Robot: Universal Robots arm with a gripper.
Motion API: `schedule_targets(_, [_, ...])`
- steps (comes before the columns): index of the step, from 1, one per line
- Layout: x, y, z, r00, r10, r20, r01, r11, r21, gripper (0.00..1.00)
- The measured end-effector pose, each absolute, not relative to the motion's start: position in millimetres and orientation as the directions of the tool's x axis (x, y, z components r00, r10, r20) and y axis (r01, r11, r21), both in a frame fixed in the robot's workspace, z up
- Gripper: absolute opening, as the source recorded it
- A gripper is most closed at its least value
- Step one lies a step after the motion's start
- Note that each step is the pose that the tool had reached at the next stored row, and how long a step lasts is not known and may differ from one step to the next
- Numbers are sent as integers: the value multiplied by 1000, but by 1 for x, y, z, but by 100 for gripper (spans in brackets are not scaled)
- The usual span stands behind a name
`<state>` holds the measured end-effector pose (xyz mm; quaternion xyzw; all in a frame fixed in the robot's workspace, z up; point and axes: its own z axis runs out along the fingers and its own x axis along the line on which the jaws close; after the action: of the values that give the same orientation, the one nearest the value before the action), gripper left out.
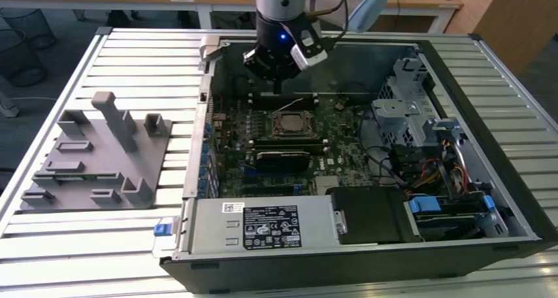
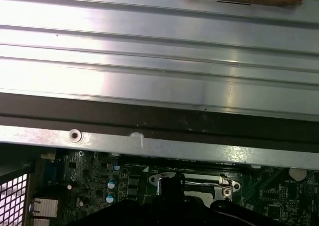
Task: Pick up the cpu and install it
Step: 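Install the first cpu locking lever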
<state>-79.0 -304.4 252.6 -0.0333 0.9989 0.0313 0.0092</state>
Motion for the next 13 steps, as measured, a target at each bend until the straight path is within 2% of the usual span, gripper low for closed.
schedule_targets(13, [-66,-308,240,-998,-64,-20,-65,996,63,11])
